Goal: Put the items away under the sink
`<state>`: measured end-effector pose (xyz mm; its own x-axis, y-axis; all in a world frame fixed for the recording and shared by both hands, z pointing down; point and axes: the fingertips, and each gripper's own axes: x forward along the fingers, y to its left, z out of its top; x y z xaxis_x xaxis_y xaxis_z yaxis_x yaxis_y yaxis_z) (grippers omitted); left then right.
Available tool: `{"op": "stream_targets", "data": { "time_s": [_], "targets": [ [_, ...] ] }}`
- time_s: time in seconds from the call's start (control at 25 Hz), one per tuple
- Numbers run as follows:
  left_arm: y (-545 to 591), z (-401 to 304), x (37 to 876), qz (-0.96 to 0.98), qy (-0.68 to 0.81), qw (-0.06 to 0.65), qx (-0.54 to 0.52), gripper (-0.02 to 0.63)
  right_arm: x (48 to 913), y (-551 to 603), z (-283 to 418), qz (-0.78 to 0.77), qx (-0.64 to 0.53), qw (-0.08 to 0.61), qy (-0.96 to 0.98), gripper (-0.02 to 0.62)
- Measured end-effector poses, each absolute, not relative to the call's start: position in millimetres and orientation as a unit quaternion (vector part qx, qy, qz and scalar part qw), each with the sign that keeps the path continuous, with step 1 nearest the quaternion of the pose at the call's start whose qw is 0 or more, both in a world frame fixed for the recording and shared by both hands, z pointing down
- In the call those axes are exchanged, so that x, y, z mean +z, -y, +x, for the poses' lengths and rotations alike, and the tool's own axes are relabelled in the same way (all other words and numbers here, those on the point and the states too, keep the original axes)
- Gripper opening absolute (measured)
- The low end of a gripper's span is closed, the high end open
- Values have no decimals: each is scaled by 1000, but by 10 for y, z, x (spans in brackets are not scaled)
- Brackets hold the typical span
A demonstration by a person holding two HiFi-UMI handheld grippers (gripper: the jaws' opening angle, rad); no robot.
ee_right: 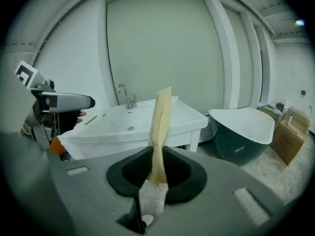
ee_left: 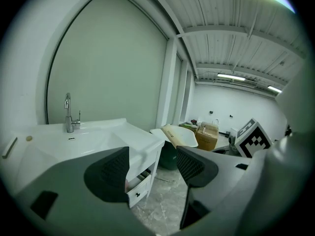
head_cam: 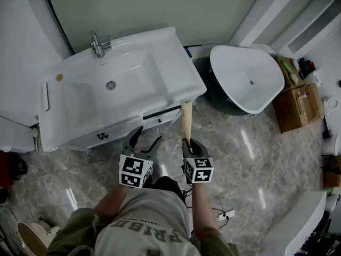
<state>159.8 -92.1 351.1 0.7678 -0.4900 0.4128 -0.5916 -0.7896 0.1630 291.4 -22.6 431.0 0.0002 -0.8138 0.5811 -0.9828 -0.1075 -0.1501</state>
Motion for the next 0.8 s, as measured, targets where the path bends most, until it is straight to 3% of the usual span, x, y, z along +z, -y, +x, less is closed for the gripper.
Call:
{"op": "stream_targets", "data": {
  "time_s": [0.8],
  "targets": [
    [202,2427,3653,862,444,179,169,290,4951,81,3684,527,294,237,761,66]
  ]
}}
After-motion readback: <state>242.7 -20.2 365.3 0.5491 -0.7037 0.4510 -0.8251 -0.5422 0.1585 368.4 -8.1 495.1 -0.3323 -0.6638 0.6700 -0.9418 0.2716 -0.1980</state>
